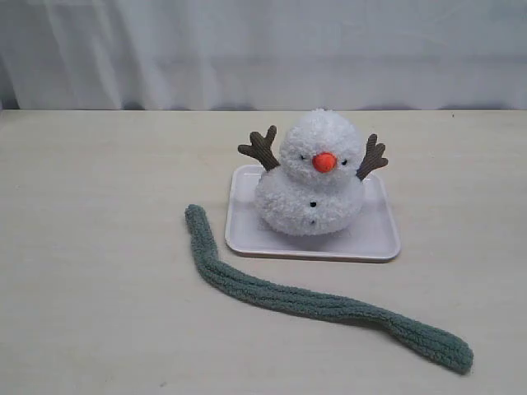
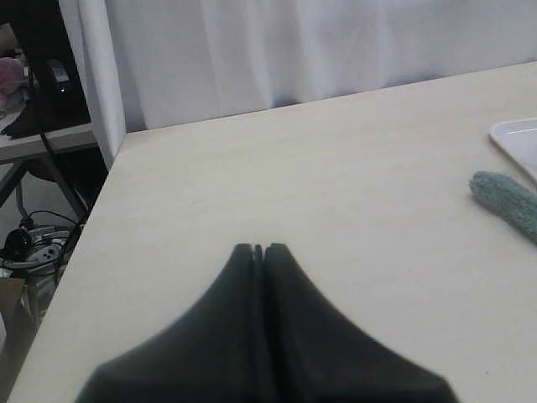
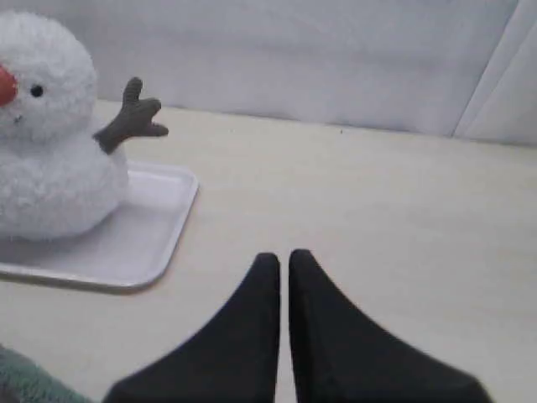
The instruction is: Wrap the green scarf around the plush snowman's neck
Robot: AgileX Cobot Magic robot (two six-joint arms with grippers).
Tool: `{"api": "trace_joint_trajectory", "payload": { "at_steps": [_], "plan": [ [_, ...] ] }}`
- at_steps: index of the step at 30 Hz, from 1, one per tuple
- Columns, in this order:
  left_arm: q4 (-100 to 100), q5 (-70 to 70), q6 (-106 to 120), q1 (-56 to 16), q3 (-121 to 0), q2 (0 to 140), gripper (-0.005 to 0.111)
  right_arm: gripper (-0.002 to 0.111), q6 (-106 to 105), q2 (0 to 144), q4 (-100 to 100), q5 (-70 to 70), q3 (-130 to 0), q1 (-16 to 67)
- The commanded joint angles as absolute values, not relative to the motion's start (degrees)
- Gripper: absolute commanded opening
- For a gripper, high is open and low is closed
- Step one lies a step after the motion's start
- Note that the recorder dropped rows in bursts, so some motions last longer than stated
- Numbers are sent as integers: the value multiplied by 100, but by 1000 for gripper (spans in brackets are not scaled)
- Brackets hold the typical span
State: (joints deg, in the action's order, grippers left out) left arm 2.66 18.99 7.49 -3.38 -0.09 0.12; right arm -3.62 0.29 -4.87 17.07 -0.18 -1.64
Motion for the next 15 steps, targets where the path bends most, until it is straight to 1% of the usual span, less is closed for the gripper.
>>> {"api": "trace_joint_trajectory", "payload": {
  "at_steps": [1, 6, 9, 11, 14, 15],
  "plan": [
    [245, 1852, 746, -328, 0, 0, 0, 4, -393, 0, -604, 704, 0, -181],
    [245, 1852, 746, -328, 0, 0, 0, 4, -368, 0, -593, -213, 0, -181],
    [245, 1852, 746, -328, 0, 0, 0, 4, -340, 0, -195, -1231, 0, -181],
    [245, 1852, 746, -328, 0, 0, 0, 4, 444, 0, 232, -1866, 0, -181],
    [245, 1852, 746, -328, 0, 0, 0, 4, 1788, 0, 417, -2316, 0, -181],
    [245, 1852, 746, -328, 0, 0, 0, 4, 1973, 0, 349, -2797, 0, -181]
  ]
}}
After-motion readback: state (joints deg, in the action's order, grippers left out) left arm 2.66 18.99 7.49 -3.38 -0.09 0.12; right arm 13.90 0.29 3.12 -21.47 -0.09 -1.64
